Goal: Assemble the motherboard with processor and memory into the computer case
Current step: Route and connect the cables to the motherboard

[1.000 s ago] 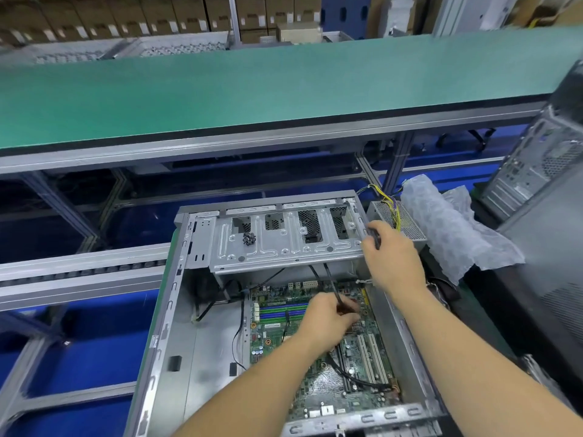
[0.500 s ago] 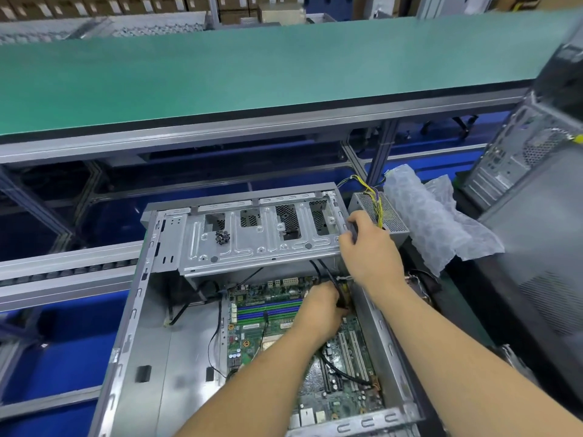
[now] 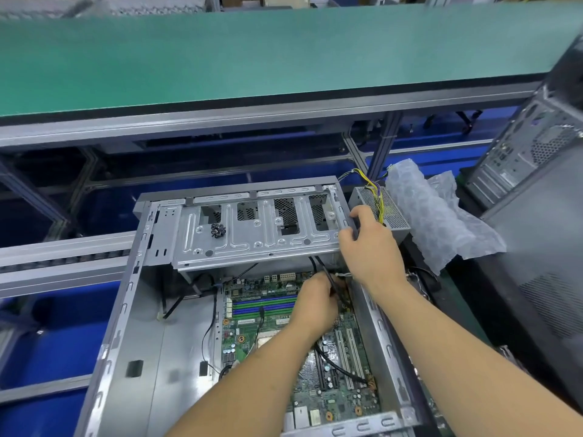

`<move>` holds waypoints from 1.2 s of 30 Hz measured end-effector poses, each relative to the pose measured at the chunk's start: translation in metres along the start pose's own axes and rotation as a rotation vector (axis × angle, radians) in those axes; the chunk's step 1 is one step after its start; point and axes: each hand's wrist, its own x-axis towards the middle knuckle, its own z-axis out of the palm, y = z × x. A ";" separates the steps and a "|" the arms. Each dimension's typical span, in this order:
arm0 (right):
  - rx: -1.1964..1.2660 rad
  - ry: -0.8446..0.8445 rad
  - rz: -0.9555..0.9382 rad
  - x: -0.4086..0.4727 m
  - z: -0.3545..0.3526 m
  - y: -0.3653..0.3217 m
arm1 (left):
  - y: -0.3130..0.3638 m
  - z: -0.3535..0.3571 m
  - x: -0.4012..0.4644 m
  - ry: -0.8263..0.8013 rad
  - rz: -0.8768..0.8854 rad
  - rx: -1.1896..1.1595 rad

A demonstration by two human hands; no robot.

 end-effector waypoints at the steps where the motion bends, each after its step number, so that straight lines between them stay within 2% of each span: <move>1: 0.002 0.001 0.001 0.000 0.000 0.000 | 0.000 -0.001 0.000 -0.022 0.020 0.007; 4: -0.002 0.001 -0.003 0.000 0.001 0.001 | -0.006 -0.004 -0.001 -0.122 0.090 0.025; 7: -0.001 0.005 -0.006 0.001 0.001 0.002 | -0.012 -0.001 -0.002 -0.244 0.170 0.139; 13: 0.003 -0.006 -0.004 0.001 0.001 0.001 | -0.008 0.002 -0.005 -0.136 0.190 0.192; 18: 0.005 -0.008 -0.002 0.003 0.003 0.005 | -0.003 -0.024 -0.008 -0.234 0.138 0.261; 21: 0.005 -0.011 0.006 0.004 0.003 0.006 | 0.001 -0.044 -0.014 -0.280 0.161 0.399; 23: 0.010 -0.009 0.008 0.004 0.003 0.006 | 0.003 -0.060 -0.017 -0.287 0.179 0.406; 25: 0.011 -0.006 0.016 0.003 0.003 0.006 | -0.002 -0.080 -0.019 -0.250 0.122 0.377; 29: -0.021 -0.002 0.027 0.003 0.003 0.004 | -0.045 -0.129 -0.029 0.029 -0.169 0.403; 31: -0.042 0.003 0.030 0.003 0.002 0.003 | -0.065 -0.141 -0.041 0.085 -0.258 0.355; 34: -0.059 0.004 0.038 0.003 0.002 0.002 | -0.069 -0.134 -0.056 -0.021 -0.309 0.222; 36: -0.068 -0.001 0.040 0.002 0.002 0.002 | -0.062 -0.122 -0.058 -0.139 -0.361 0.317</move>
